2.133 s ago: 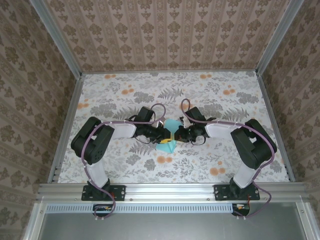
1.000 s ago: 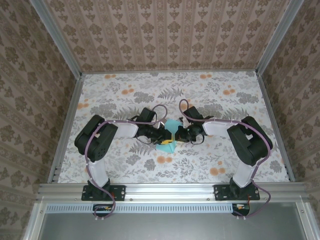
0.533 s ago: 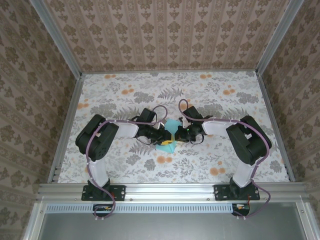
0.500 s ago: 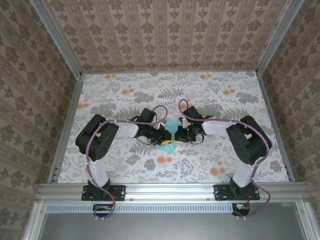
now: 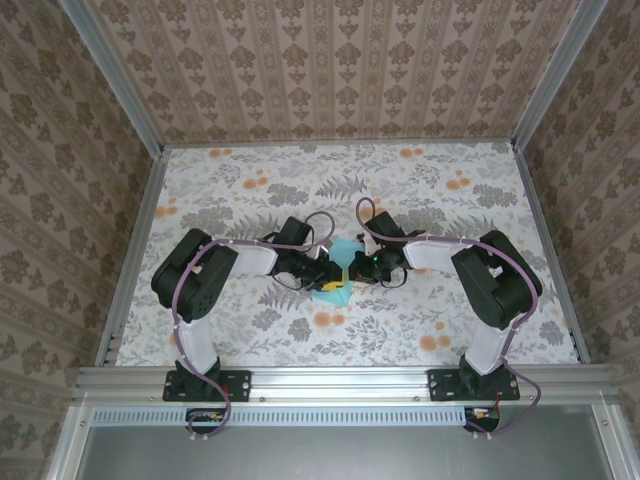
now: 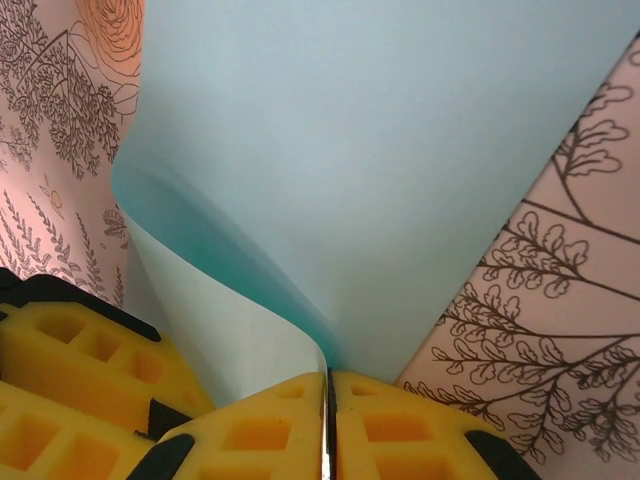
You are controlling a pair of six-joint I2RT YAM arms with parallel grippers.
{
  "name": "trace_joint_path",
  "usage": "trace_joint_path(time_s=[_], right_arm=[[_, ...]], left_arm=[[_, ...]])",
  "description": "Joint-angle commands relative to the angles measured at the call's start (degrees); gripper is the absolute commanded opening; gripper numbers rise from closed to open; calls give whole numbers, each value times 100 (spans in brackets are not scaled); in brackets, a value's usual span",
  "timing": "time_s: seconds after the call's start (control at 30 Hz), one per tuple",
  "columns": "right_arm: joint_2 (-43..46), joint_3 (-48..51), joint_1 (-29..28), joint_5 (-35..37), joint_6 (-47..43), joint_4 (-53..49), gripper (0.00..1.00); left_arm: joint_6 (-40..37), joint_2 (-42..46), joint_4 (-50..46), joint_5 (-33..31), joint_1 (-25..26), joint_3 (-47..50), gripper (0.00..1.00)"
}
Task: Fold a paper plane with a square sheet of paper (pick it up from the middle)
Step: Fold the triangle a second time at the center of the table.
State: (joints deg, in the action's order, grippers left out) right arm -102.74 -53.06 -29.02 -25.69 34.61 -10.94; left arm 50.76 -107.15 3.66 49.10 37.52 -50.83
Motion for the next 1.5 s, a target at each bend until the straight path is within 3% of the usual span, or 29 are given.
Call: trace_joint_path(time_s=[0.0,1.1,1.33,1.47], right_arm=[[-106,-147,10,37,-106,-87,11],[-333,-234,5,64,-156,-138,9],[-1,-293,58,239,-3,-364,13],[466,-227,87,547,117,-480,21]], left_arm=[[-68,-86,-156,-69,10,-18,18],[-58,-134,-494,-383,1,47,18],[-24,-183,-749,-557,-8,38,17],[19,-183,-907,-701,-16,60,16]])
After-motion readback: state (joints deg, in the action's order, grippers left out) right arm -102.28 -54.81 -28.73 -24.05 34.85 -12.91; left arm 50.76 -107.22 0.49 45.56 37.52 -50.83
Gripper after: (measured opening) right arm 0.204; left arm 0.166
